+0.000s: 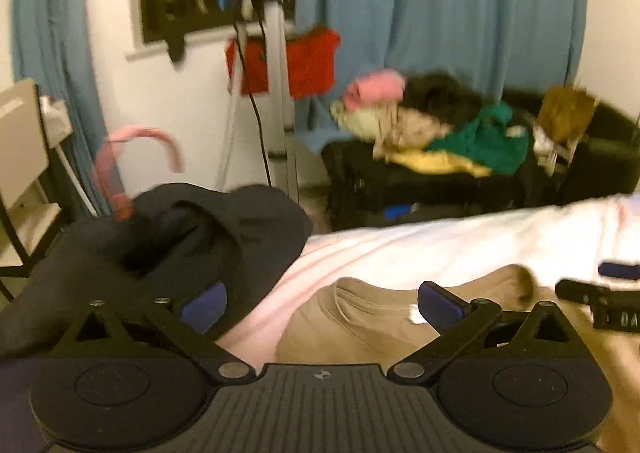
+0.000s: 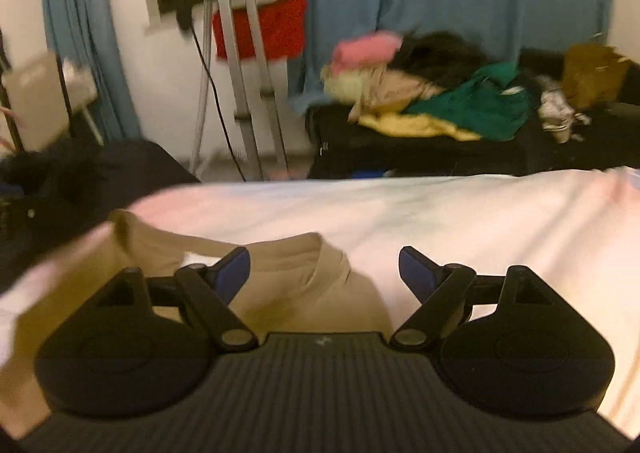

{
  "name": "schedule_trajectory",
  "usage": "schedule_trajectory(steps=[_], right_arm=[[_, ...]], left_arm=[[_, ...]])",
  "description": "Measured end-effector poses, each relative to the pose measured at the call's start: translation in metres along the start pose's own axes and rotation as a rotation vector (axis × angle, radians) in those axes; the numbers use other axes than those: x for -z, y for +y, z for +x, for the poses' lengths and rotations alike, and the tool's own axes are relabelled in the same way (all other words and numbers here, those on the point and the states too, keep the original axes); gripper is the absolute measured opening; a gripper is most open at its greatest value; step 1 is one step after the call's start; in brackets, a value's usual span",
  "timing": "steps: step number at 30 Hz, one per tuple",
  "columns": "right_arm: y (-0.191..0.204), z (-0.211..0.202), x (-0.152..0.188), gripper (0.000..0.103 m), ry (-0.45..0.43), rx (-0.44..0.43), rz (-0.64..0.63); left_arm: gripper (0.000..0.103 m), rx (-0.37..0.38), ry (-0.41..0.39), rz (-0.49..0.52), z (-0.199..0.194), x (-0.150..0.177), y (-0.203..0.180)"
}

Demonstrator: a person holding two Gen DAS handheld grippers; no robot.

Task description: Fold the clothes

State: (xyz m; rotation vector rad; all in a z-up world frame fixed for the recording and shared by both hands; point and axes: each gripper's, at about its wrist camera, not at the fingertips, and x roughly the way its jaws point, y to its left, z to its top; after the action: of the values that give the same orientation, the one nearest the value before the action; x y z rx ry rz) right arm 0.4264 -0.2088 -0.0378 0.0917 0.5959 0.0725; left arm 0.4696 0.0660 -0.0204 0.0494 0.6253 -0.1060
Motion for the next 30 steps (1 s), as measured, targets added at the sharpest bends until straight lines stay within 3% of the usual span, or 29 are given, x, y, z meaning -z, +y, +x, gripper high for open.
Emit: schedule_trajectory(steps=[5,9,15,19,22,26,30], right_arm=[[0.007,-0.107,0.042,0.083,-0.11,0.01,0.024],[0.006,-0.196,0.079,0.083,-0.168,-0.017,0.05],[-0.003,-0.279,0.132,0.083,-0.213,-0.029,0.101],[-0.007,-0.307,0.157,0.083,-0.193,-0.028,0.147],[-0.014,-0.319,0.179,0.083,-0.196,-0.077,0.223],[-0.011,-0.309,0.195,0.083,-0.154,-0.106,0.234],[-0.003,-0.292,0.196,0.083,-0.128,-0.11,0.218]], left_arm=[[0.103,0.04,-0.088,-0.08,-0.101,0.039,-0.01],[0.103,0.038,-0.15,-0.087,-0.187,0.086,-0.018],[0.103,0.059,-0.207,-0.113,-0.278,0.153,-0.029],[0.103,0.045,-0.13,-0.188,-0.281,0.174,-0.02],[0.101,0.032,-0.061,-0.27,-0.276,0.186,-0.007],[0.097,-0.021,0.015,-0.465,-0.235,0.192,0.033],[0.084,-0.076,0.065,-0.614,-0.189,0.198,0.068]])
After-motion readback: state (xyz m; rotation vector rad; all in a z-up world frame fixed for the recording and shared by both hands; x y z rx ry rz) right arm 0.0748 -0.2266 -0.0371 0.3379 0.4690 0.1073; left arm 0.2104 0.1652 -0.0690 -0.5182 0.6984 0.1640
